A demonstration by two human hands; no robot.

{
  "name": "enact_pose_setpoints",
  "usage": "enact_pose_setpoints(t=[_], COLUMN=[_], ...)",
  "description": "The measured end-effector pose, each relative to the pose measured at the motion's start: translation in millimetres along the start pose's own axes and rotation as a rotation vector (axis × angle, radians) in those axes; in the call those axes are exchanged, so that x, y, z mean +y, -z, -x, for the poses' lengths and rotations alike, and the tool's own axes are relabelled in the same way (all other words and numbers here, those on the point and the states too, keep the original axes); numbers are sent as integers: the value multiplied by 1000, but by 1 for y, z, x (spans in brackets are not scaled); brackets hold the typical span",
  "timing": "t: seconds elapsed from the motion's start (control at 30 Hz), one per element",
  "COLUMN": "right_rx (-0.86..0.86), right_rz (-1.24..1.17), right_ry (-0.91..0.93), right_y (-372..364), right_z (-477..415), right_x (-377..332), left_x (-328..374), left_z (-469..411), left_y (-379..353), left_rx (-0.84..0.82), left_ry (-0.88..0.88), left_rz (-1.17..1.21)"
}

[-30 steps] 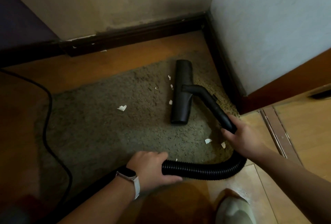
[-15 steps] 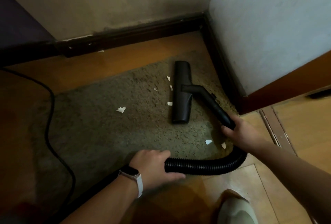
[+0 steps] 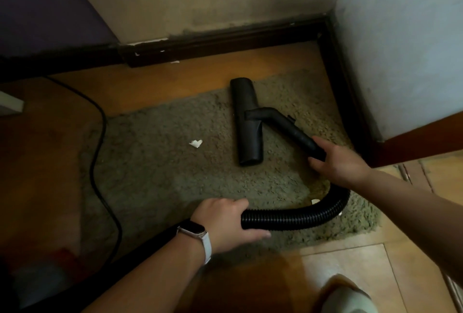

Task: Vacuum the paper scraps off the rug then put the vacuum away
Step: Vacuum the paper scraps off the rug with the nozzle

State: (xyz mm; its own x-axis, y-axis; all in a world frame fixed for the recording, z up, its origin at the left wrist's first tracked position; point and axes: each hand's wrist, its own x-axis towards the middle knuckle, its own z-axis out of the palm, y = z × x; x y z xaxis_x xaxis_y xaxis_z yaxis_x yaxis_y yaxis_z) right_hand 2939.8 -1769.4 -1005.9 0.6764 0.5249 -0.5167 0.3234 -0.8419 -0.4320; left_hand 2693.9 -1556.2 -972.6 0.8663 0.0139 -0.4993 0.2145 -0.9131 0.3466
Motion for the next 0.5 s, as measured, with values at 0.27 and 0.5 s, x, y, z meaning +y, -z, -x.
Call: enact_pose_setpoints(t=[0.27,0.5], right_rx=[-20,-64], right_rz=[107,161], right_ry=[122,201], right_y=[-3,-12], right_z=[-22,-27], right_x=[-33,-56], left_x=[-10,-20], left_z=[12,26], left_y=[1,-2], left_rx=[0,12], left_ry=[43,55], left_rz=[18,26])
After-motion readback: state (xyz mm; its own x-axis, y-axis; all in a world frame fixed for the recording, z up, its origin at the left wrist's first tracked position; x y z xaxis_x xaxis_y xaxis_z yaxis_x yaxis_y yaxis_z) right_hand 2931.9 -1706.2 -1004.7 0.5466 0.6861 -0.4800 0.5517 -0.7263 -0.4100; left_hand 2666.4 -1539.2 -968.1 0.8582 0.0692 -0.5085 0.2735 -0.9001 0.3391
